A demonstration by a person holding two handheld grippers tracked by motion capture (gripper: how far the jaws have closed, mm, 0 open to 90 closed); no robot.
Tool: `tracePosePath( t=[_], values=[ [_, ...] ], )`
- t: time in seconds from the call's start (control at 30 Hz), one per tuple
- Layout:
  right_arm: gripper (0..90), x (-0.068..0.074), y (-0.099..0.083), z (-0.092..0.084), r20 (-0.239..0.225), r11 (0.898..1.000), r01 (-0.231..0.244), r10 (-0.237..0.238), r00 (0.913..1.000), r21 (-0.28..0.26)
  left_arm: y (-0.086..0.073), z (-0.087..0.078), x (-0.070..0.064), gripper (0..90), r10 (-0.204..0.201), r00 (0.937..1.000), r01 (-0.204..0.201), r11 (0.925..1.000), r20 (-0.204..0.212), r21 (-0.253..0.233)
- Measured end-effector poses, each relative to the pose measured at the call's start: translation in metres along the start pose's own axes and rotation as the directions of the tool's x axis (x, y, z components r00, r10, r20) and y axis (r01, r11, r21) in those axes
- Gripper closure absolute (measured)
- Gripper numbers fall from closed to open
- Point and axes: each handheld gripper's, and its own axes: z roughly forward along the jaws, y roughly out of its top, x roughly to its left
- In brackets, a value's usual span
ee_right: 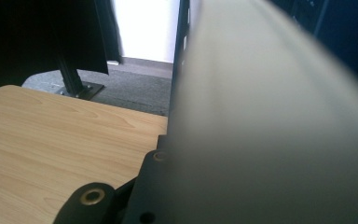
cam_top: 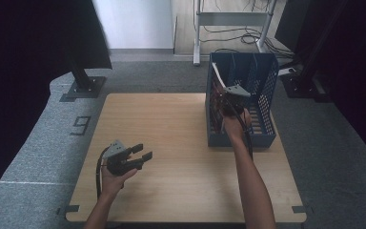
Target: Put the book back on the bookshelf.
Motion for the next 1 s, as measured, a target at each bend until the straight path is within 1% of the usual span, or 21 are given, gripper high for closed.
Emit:
tracePosePath(
  t=[0.2,0.3,0.33,0.37,0.5,0.57,0.63,0.77,0.83,0.87,0.93,0.97,1.0],
  values=[
    [81.7,-0.001,-0.001,0.001,0.024,1.0,0.005,-0.005,0.9997,-0.017,0.0,-0.001,0.002,41.8,-0.004,1.0,0.004,1.0,-0.007,-0.006],
    [81.7,-0.003,0.0,0.002,0.038,0.999,-0.009,0.011,0.9992,-0.039,-0.001,0.0,0.003,41.8,-0.003,1.0,0.003,1.0,-0.006,-0.003],
    [81.7,-0.003,0.0,0.002,0.038,0.999,-0.009,0.011,0.9992,-0.039,-0.001,0.0,0.003,41.8,-0.003,1.0,0.003,1.0,-0.006,-0.003],
    [81.8,-0.004,0.0,0.004,0.045,0.999,-0.015,0.017,0.9988,-0.052,-0.001,0.0,0.003,41.9,-0.003,1.0,0.003,1.0,-0.004,-0.003],
    [81.8,-0.004,0.003,0.009,0.066,0.997,-0.023,0.028,0.9974,-0.075,-0.001,-0.001,0.004,42.0,-0.01,0.9999,0.01,0.9999,-0.006,-0.01],
    [81.8,-0.004,0.004,0.011,0.072,0.995,-0.03,0.037,0.9967,-0.096,0.0,-0.003,0.005,42.0,-0.012,0.9999,0.012,0.9998,-0.007,-0.014],
    [81.8,-0.004,0.004,0.012,0.073,0.994,-0.035,0.042,0.9964,-0.103,0.0,-0.003,0.006,42.0,-0.013,0.9999,0.013,0.9998,-0.008,-0.016],
    [81.7,0.0,0.005,0.022,0.081,0.993,-0.032,0.041,0.9959,-0.113,0.0,-0.004,0.007,42.1,-0.016,0.9998,0.016,0.9997,-0.01,-0.016],
    [81.7,0.002,0.004,0.027,0.093,0.993,-0.029,0.039,0.9949,-0.114,-0.001,-0.004,0.007,42.1,-0.018,0.9998,0.018,0.9997,-0.011,-0.018],
    [81.7,0.002,0.004,0.027,0.093,0.993,-0.029,0.039,0.9949,-0.114,-0.001,-0.004,0.007,42.1,-0.018,0.9998,0.018,0.9997,-0.011,-0.018],
    [81.7,0.005,0.0,0.033,0.117,0.991,-0.038,0.053,0.9918,-0.131,-0.001,-0.005,0.008,42.1,-0.018,0.9997,0.018,0.9997,-0.013,-0.019],
    [81.7,0.005,0.0,0.033,0.117,0.991,-0.038,0.053,0.9918,-0.131,-0.001,-0.005,0.008,42.1,-0.018,0.9997,0.018,0.9997,-0.013,-0.019],
    [81.8,0.006,-0.001,0.035,0.12,0.989,-0.041,0.058,0.9911,-0.142,-0.001,-0.005,0.009,42.1,-0.019,0.9997,0.019,0.9997,-0.013,-0.018]
  ],
)
